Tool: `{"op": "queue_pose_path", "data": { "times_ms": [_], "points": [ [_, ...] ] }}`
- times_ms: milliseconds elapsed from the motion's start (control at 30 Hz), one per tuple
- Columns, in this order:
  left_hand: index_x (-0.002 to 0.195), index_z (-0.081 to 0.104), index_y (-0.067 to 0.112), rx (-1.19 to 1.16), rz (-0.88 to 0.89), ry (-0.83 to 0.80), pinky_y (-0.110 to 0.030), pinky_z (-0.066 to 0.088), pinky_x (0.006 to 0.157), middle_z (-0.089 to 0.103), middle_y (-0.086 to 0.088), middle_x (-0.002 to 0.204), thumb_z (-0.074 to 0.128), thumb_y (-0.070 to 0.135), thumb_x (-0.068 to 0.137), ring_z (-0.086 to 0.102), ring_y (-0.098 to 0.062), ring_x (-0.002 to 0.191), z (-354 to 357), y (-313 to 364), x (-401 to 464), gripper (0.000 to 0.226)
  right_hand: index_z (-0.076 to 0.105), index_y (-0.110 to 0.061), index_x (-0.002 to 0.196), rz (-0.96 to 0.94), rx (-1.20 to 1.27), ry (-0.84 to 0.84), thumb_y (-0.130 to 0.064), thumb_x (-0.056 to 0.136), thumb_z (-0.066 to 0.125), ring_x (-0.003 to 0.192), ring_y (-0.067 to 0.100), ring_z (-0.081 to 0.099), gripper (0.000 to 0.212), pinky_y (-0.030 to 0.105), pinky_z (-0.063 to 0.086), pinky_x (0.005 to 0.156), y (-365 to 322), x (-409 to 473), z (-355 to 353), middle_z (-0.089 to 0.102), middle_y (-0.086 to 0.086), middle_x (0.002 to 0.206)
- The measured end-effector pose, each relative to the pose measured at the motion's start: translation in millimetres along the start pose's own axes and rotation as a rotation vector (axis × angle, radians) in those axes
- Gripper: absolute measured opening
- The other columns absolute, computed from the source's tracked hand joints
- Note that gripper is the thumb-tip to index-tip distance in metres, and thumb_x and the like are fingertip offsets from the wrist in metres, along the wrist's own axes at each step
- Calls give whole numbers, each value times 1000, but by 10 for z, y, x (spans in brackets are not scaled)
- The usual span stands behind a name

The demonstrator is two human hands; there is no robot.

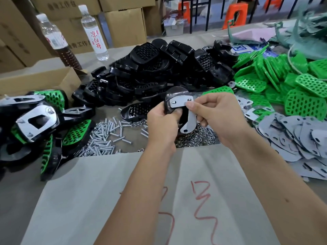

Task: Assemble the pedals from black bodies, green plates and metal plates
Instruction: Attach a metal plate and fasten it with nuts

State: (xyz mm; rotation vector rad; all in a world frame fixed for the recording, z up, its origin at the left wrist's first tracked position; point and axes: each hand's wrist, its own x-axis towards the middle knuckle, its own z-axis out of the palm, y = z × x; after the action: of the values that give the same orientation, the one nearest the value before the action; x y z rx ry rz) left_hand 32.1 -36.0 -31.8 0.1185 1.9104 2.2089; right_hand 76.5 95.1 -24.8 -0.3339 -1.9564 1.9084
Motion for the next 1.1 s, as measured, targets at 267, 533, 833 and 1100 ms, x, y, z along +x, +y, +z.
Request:
{"op": "queue_pose_path", "data": {
  "times_ms": [267, 533, 833, 1100],
  "points": [
    [97, 73, 25, 8, 52, 7, -43, 59, 77, 77, -4, 97, 60, -7, 97, 69, -21, 91, -3, -14, 2, 35, 75, -9, 81, -12, -24, -30, -8, 91, 78, 51, 18, 54, 10, 21, 47, 48, 7, -3, -1, 65, 6, 58],
    [107, 72, 24, 12, 88, 48, -60, 56, 100, 78, -1, 105, 61, -6, 96, 72, -22, 100, 17, -10, -27, 34, 76, -7, 81, 14, -59, -36, -15, 93, 78, 45, 13, 51, 15, 20, 44, 45, 21, -7, 6, 65, 5, 56],
    [119, 66, 25, -7, 154, 107, -33, 60, 94, 76, 6, 104, 59, -16, 92, 72, -6, 96, 3, -42, 17, 50, 74, -4, 85, 15, -62, -59, -4, 90, 79, 49, 12, 57, 7, 22, 51, 48, 18, -28, 40, 65, 5, 59],
    [110, 66, 27, 33, 207, 96, -32, 60, 91, 77, 1, 106, 60, -13, 91, 72, -10, 97, 4, -74, 33, 45, 72, -7, 81, 34, -33, -25, -3, 91, 76, 47, 7, 56, 12, 20, 51, 47, 15, -33, 54, 65, -3, 54]
  ]
}}
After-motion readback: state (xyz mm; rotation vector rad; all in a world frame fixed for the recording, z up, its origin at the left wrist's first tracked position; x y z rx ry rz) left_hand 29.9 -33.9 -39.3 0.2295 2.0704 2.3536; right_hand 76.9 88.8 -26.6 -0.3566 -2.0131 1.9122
